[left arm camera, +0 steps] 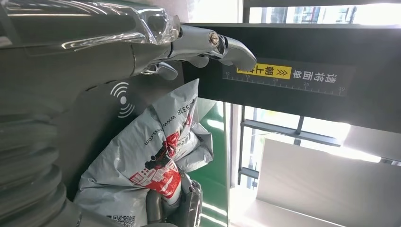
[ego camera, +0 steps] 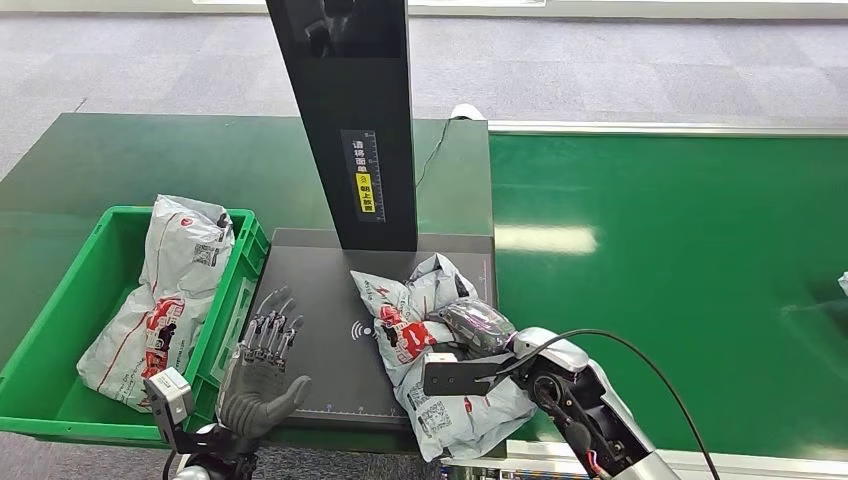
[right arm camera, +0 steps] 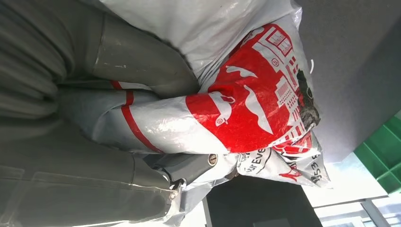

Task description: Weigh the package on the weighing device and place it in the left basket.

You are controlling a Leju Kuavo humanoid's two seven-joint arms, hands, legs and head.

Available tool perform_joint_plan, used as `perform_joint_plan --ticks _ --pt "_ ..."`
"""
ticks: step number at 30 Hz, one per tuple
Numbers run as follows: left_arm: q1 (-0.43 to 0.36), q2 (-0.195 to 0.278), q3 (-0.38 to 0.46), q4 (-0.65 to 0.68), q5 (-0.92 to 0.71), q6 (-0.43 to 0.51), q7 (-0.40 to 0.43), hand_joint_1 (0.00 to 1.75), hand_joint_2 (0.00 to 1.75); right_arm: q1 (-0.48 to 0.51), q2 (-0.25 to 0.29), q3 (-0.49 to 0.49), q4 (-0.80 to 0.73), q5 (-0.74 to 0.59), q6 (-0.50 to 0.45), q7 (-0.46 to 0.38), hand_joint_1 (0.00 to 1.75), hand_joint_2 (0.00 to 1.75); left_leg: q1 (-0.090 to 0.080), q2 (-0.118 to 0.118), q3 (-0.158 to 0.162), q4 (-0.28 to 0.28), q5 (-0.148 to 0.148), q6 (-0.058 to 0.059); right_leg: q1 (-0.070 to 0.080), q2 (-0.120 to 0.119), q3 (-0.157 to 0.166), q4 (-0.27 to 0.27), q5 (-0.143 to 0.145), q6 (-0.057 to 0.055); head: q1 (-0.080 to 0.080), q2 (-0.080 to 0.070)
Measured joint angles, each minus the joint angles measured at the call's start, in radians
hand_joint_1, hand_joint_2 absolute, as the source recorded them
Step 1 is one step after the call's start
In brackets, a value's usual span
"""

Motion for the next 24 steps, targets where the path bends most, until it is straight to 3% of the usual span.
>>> perform_joint_plan --ticks 8,12,15,22,23,24 --pt "0.000 0.003 0.000 0.001 0.000 0.000 0.000 0.00 1.75 -0.005 -0.004 0.005 0.008 -0.002 0.001 -0.003 1.75 1.75 0.000 0.000 0.001 0.000 0.000 0.000 0.000 0.000 0.001 0.000 0.000 0.000 0.000 0.000" --pt "-0.004 0.005 -0.003 0.003 0.004 -0.002 -0.002 0.00 1.75 -0.001 -0.008 0.011 0.007 -0.059 -0.014 -0.084 1.75 1.75 0.000 0.000 0.001 0.000 0.000 0.000 0.000 0.000 0.001 0.000 0.000 0.000 0.000 0.000" --pt "-0.026 0.006 -0.013 0.016 0.014 -0.002 -0.006 0.00 1.75 0.017 -0.006 0.016 -0.021 -0.124 -0.110 -0.181 1.75 1.75 0.000 -0.001 0.000 0.000 0.000 0.000 0.000 0.000 0.000 0.000 0.000 0.000 0.000 0.000" --pt "-0.072 0.018 -0.033 0.056 0.038 -0.002 -0.010 0.00 1.75 0.048 0.001 0.016 -0.141 -0.122 -0.384 -0.248 1.72 1.75 0.000 -0.001 -0.001 0.000 0.000 0.000 0.000 0.000 0.000 0.000 0.000 0.000 0.000 0.000" --pt "-0.074 0.020 -0.036 0.059 0.039 -0.002 -0.010 0.00 1.75 0.054 0.001 0.014 -0.156 -0.114 -0.415 -0.252 1.45 1.75 0.000 -0.001 -0.001 0.000 0.000 0.000 0.000 0.000 0.000 0.000 0.000 0.000 0.000 0.000" --pt "-0.076 0.023 -0.038 0.062 0.040 -0.002 -0.010 0.00 1.75 0.061 0.001 0.012 -0.170 -0.105 -0.446 -0.254 1.02 1.75 0.000 -0.001 -0.001 0.000 0.000 0.000 0.000 0.000 0.000 0.000 0.000 0.000 0.000 0.000"
